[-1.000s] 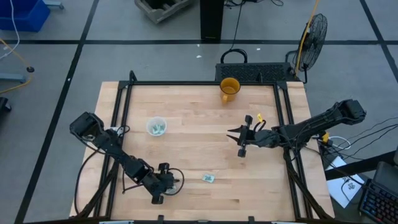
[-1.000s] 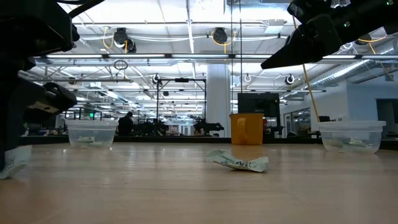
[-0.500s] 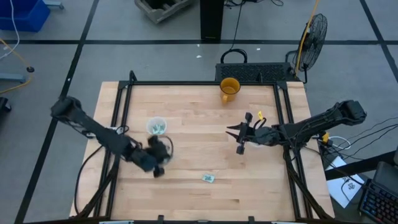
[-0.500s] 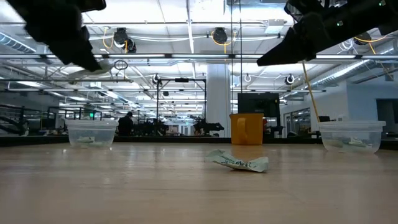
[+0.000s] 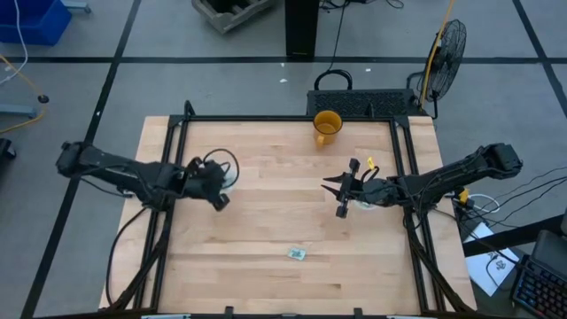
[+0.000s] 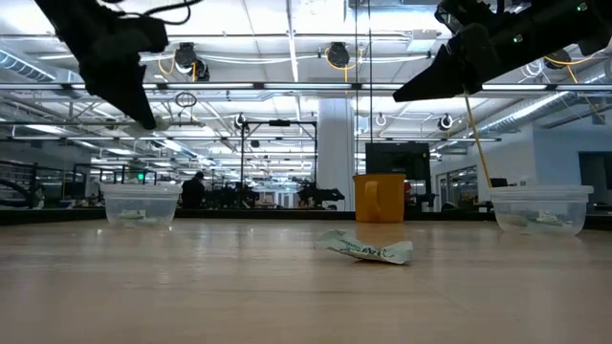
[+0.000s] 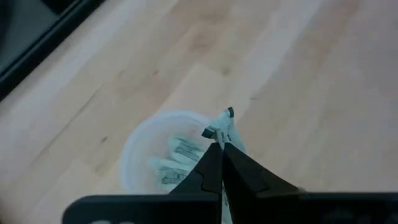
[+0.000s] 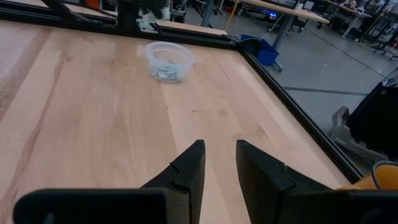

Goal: Pick and place Stevia / Truvia into bins
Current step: Put the stevia packet into the left transparent container

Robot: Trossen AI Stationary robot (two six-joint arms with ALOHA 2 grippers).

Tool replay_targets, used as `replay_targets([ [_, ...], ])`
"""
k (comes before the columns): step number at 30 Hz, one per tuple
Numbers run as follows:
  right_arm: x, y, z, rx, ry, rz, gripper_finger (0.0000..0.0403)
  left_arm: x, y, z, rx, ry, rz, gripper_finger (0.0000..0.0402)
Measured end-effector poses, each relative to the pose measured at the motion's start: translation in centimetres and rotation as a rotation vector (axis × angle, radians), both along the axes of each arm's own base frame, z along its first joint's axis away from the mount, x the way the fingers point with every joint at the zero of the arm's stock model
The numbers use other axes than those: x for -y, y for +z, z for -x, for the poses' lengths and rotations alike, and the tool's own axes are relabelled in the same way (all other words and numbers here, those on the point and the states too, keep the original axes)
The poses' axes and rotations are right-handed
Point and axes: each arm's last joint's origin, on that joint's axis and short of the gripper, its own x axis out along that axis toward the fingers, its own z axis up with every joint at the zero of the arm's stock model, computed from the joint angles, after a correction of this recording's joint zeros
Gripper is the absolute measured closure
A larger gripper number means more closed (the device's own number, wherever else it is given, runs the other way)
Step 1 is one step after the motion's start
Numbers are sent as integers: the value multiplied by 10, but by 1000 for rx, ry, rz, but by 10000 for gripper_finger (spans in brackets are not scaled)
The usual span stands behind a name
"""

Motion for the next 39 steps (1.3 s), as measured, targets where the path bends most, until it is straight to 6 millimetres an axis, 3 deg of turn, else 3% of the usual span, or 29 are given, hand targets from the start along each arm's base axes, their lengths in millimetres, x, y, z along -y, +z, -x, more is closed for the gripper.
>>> replay_targets([
  [7,0,0,0,0,0,0,316,-27,-11,-8,-53,197,17,375],
  [15,0,0,0,2,-1,-6,316,-47,-32,-21,-165,285,70,372],
  [29,-4,-1,-1,-7,109,-49,316,-55,-78,-49,-309,285,152,371],
  [39,-4,-1,-1,-8,122,-55,316,-55,-81,-49,-335,266,148,370],
])
